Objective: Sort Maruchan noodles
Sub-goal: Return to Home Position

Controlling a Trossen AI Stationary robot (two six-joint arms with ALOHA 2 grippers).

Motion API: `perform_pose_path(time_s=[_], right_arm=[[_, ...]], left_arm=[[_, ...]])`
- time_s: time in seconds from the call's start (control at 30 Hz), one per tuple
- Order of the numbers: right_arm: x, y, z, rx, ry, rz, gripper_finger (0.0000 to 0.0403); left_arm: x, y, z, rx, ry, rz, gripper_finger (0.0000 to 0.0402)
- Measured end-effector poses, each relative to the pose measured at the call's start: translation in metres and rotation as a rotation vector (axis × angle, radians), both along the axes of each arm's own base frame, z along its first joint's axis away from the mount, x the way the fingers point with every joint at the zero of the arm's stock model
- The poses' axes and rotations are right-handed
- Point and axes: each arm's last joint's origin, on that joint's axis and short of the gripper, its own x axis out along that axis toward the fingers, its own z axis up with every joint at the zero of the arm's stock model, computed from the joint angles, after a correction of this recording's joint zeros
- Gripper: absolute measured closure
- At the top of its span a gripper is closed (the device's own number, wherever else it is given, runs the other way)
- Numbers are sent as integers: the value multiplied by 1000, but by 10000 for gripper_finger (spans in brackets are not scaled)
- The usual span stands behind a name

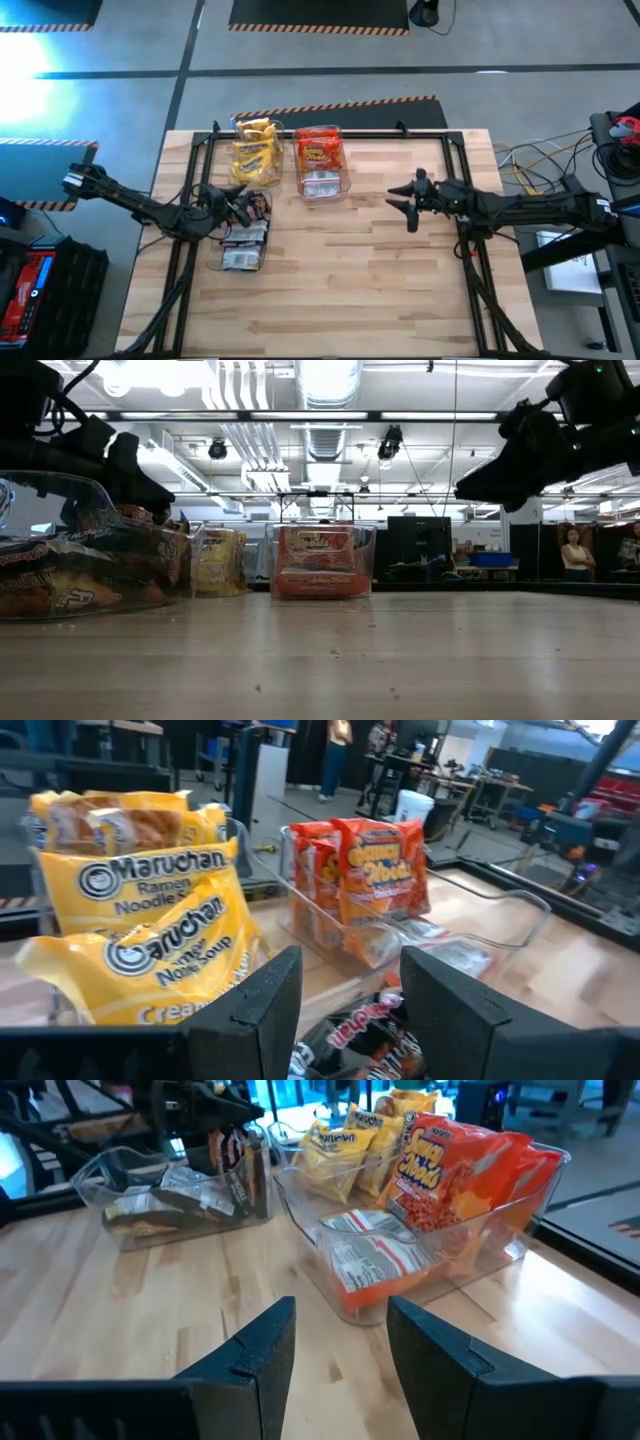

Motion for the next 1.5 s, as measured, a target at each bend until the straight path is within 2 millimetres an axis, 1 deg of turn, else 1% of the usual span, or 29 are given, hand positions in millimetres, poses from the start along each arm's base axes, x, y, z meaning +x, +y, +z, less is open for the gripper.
perform_pose_path(time_s=[0.1,0.23,0.37,0.53,0.97,1.13,1.33,1.5], right_arm=[[-4,1,-11,-6,-29,0,255],[-10,2,-25,-12,-45,-6,255],[-11,1,-28,-23,-11,-28,255],[-11,1,-29,-30,-4,-38,255],[-11,1,-29,-28,1,-37,255],[-11,1,-30,-28,3,-36,255],[-13,1,-27,-32,-21,-37,255],[-15,2,-20,-43,-79,-38,255]], left_arm=[[0,0,0,7,2,14,248],[0,0,0,49,52,7,248],[1,0,2,92,97,0,248],[1,0,3,95,96,-1,248],[9,-3,26,70,27,-7,248],[5,-2,35,44,-43,-31,248],[-6,2,47,1,-177,-41,248],[-15,5,56,-29,-276,-39,248]])
